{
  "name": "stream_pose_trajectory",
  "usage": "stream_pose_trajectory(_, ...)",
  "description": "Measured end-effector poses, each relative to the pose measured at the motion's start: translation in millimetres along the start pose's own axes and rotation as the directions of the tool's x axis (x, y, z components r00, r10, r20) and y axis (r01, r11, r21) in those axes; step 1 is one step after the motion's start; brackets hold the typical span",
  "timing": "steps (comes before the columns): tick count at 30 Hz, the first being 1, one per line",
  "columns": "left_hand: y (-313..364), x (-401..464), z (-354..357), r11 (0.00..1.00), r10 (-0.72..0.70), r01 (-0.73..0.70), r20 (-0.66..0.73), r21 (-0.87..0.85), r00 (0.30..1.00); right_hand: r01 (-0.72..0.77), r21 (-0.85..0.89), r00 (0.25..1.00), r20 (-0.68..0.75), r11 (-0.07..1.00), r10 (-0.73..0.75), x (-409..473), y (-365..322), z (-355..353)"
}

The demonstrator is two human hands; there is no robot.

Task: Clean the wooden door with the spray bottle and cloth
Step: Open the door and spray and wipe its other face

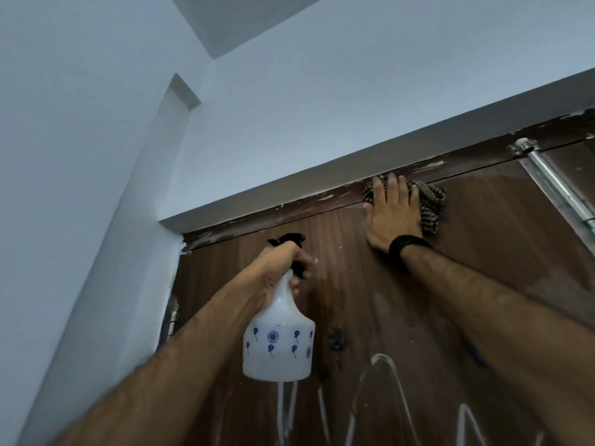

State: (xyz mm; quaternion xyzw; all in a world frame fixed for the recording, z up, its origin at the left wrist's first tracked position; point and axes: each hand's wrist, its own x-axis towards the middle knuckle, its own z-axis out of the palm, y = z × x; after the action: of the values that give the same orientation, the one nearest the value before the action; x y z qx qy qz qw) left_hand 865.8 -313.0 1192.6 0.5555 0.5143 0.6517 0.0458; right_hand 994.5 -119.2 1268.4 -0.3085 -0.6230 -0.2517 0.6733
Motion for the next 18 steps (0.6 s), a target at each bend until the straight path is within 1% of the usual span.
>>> stream_pose_trajectory(3,-2,4,-21,1.000,0.005,-0.005,-0.021,0.003,1.000,0.099,0.011,0.993,0.057,0.995,-0.099,-6,-37,11)
stream_pose_trajectory(8,-8,6,-41,1.000,-0.004,0.004,-0.032,-0.010,0.999,0.300,0.062,0.938,0.163,0.952,-0.306,-22,-108,36)
stream_pose_trajectory(11,-14,6,-49,0.999,-0.017,0.016,-0.031,-0.044,0.999,0.449,0.022,0.854,0.283,0.893,-0.436,-33,-147,49)
stream_pose_trajectory(13,-17,5,-53,0.998,-0.024,0.021,-0.038,-0.061,0.999,0.523,-0.017,0.801,0.350,0.852,-0.485,-39,-164,55)
stream_pose_trajectory(16,-26,4,-61,0.997,-0.042,0.039,-0.032,-0.072,0.999,0.531,0.010,0.792,0.350,0.847,-0.501,-43,-175,59)
stream_pose_trajectory(18,-32,3,-67,0.997,-0.052,0.051,-0.011,-0.056,0.999,0.499,0.081,0.811,0.308,0.863,-0.498,-43,-171,57)
